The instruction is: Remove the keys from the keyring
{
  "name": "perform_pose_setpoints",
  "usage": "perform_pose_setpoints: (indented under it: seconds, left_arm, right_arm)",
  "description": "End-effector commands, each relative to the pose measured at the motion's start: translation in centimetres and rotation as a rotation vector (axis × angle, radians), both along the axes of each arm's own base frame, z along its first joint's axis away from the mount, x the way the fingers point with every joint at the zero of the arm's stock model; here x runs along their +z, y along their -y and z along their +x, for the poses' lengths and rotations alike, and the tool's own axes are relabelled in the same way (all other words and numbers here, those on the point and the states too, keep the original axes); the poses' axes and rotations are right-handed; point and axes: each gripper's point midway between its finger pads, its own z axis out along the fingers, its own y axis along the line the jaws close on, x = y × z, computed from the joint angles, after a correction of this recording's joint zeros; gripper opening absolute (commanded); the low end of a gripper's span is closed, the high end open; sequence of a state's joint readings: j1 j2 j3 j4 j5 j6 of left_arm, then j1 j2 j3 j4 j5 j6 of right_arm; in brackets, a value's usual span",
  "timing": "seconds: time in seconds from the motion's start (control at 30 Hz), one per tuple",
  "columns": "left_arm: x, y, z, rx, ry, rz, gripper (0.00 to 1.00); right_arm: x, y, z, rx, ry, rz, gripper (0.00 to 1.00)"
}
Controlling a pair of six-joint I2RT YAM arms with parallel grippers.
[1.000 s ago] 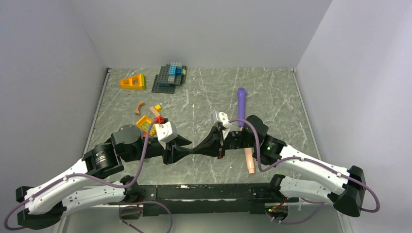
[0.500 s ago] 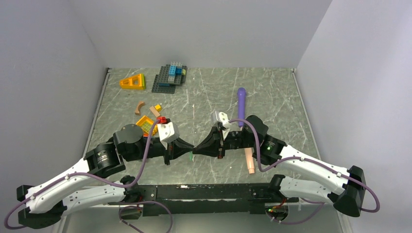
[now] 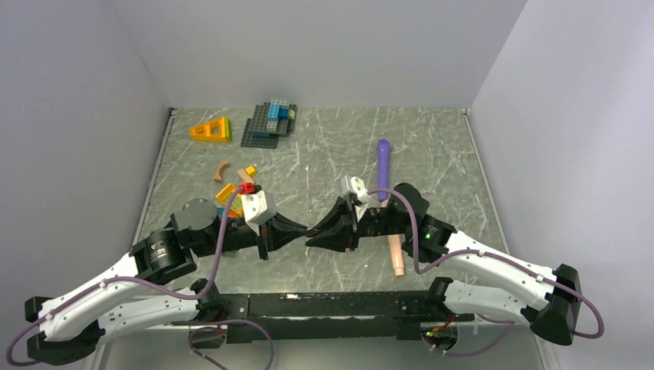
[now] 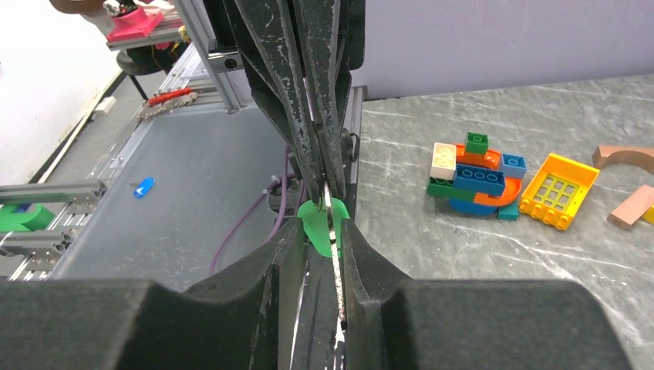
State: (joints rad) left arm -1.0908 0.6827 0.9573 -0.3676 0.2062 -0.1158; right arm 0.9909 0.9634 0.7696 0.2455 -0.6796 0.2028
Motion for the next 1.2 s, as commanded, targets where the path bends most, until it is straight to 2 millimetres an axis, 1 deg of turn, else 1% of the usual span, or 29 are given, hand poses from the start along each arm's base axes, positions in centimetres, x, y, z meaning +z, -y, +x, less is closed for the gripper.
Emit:
perform_pose_setpoints:
  seconds: [0.0,0.2,0.33,0.5,0.7,0.9,1.0,1.1,1.13,1.17]
  left_arm:
    - [2.3,0.1,0.2,0.015,0.025,-0.09,0.0]
    - [2.3,0.3,0.3,0.015,0.023,-0.099,0.0]
    - [2.2,0.5,0.3,0.01,0.02,-0.099,0.0]
    - [2.3,0.6,0.2,0.007,0.019,-0.103,0.0]
    - [2.4,0.5,0.2,0.005,0.02,-0.103,0.0]
    - [2.5,0.5,0.1,0.004,0.02,-0.106,0.0]
    - [2.3,0.6,0.1,0.002,0.018,-0.103,0.0]
    - [2.1,0.6,0.2,0.003,0.013,-0.099,0.0]
    - [1.9,0.6,0.2,0.007,0.009,-0.092,0.01]
    - [1.7,0.6,0.4,0.016,0.002,-0.084,0.1]
  right_arm:
    - [2.7,0.4,-0.5,0.001,0.054,0.096,0.3]
    - [2.9,0.5,-0.4,-0.006,0.053,0.107,0.3]
    - [3.3,0.5,-0.3,-0.014,0.056,0.123,0.32]
    - [3.6,0.4,-0.2,-0.019,0.059,0.134,0.3]
    - [3.8,0.4,0.0,-0.029,0.058,0.146,0.2]
    - [3.5,0.2,0.2,-0.038,0.046,0.139,0.05]
    - [3.5,0.2,0.2,-0.037,0.046,0.145,0.0]
    - [3.5,0.2,0.2,-0.035,0.051,0.148,0.0]
    - [3.4,0.2,0.2,-0.037,0.051,0.147,0.0]
    - [3.3,0.2,0.3,-0.04,0.05,0.145,0.0]
